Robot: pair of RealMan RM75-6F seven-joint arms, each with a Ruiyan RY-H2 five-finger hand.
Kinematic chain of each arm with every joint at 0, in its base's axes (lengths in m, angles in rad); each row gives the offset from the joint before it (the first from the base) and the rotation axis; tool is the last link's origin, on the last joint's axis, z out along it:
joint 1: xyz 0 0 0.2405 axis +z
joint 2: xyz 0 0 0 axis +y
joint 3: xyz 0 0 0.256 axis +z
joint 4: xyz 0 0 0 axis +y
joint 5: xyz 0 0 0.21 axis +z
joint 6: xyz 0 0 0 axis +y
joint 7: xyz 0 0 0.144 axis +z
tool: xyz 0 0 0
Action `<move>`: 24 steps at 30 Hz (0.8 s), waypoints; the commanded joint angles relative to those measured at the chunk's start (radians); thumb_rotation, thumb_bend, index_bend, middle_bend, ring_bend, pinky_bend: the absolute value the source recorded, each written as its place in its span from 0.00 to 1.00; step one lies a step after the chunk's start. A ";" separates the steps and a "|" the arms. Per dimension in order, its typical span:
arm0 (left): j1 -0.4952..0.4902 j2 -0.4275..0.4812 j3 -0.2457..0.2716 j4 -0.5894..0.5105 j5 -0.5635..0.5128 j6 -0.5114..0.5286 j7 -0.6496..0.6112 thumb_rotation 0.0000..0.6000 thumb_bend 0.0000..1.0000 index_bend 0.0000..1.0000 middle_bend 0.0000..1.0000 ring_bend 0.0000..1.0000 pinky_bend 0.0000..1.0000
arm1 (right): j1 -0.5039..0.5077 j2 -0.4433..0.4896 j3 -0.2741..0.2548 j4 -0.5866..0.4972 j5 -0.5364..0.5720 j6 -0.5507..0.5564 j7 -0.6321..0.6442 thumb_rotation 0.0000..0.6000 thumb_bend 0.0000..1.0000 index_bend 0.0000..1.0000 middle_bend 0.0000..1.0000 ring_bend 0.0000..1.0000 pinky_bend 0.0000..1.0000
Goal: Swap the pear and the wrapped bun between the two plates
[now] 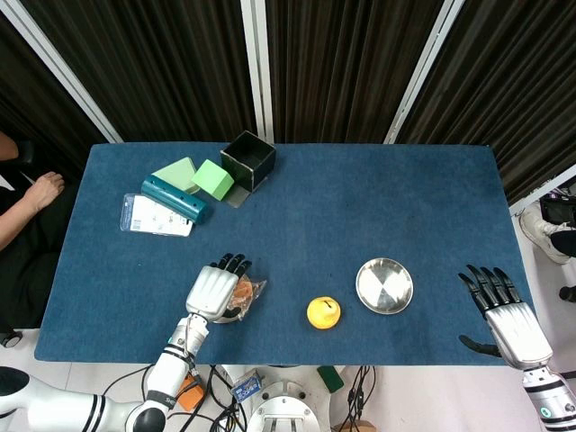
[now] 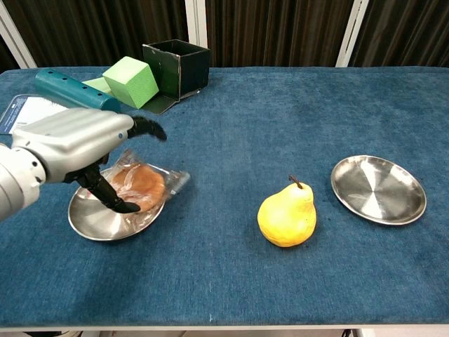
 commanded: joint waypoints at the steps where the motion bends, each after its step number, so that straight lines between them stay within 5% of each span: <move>1: 0.024 0.062 0.027 -0.068 0.069 0.025 -0.040 1.00 0.00 0.11 0.06 0.04 0.33 | 0.057 -0.005 -0.001 -0.036 -0.048 -0.058 0.004 0.89 0.24 0.00 0.00 0.00 0.00; 7: 0.093 0.222 0.103 -0.240 0.236 0.128 -0.049 1.00 0.00 0.11 0.06 0.04 0.32 | 0.209 -0.021 0.050 -0.207 -0.047 -0.263 -0.056 0.89 0.24 0.00 0.00 0.00 0.00; 16: 0.201 0.384 0.168 -0.298 0.358 0.218 -0.127 1.00 0.00 0.11 0.06 0.04 0.32 | 0.441 -0.262 0.186 -0.261 0.339 -0.664 -0.297 0.89 0.24 0.00 0.00 0.00 0.00; 24: 0.234 0.429 0.153 -0.270 0.371 0.198 -0.205 1.00 0.00 0.11 0.06 0.04 0.32 | 0.507 -0.375 0.166 -0.224 0.504 -0.696 -0.463 0.89 0.24 0.00 0.00 0.00 0.00</move>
